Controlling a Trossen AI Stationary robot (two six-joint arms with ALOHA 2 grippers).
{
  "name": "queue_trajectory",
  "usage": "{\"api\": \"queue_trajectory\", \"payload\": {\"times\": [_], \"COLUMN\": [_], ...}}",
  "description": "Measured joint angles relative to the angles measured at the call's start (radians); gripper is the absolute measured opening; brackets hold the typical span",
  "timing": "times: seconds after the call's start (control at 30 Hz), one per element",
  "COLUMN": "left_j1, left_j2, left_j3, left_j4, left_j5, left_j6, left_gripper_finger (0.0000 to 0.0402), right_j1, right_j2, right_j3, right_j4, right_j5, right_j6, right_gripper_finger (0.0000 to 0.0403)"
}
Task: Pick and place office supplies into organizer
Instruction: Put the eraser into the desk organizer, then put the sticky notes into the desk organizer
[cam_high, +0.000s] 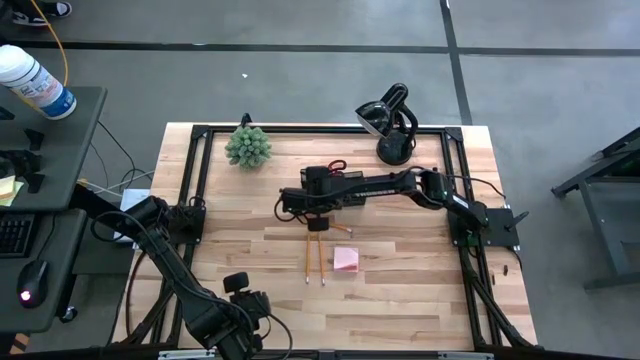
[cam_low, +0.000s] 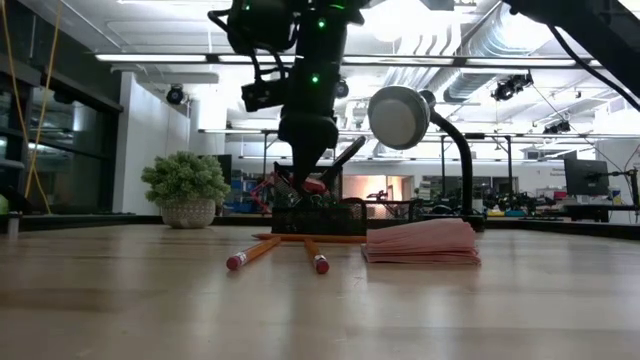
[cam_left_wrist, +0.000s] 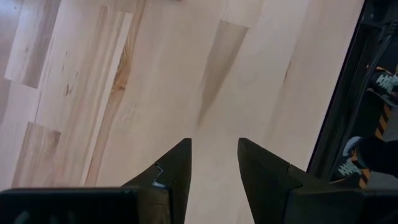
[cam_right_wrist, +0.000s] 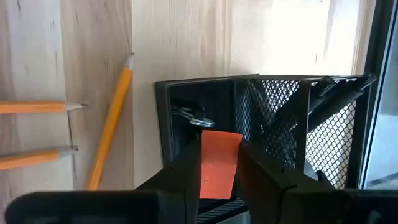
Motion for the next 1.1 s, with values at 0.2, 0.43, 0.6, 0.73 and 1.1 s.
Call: {"api": "queue_trajectory", "payload": {"times": [0.2,0.43,0.6,0.73,1.1], "left_j1": [0.000,0.000,0.000,0.000,0.000], "left_j2": [0.000,0.000,0.000,0.000,0.000], "left_j3": [0.000,0.000,0.000,0.000,0.000], "left_j4": [0.000,-0.001,-0.001,-0.001,-0.002], "left_j5": [0.022,0.024,0.024,0.024,0.024], "left_j6": [0.000,0.000,0.000,0.000,0.000], "left_gripper_finger": [0.0120,0.0120,0.0120,0.0120,0.0120], "right_j1": [-0.005,-0.005,-0.005,-0.005,-0.005], "right_j2": [0.000,0.000,0.000,0.000,-0.001], "right_j3": [-0.001,-0.001,-0.001,-0.001,-0.001], "right_j4": [-0.006,-0.015,-0.016,-0.017,-0.031], "right_j5": [0.008,0.001,0.011,0.035,0.048], "right_j6": [-0.053,-0.078,-0.079,-0.079,-0.041], "right_gripper_finger": [0.0094,0.0097,0.0122,0.0149,0.0175]}}
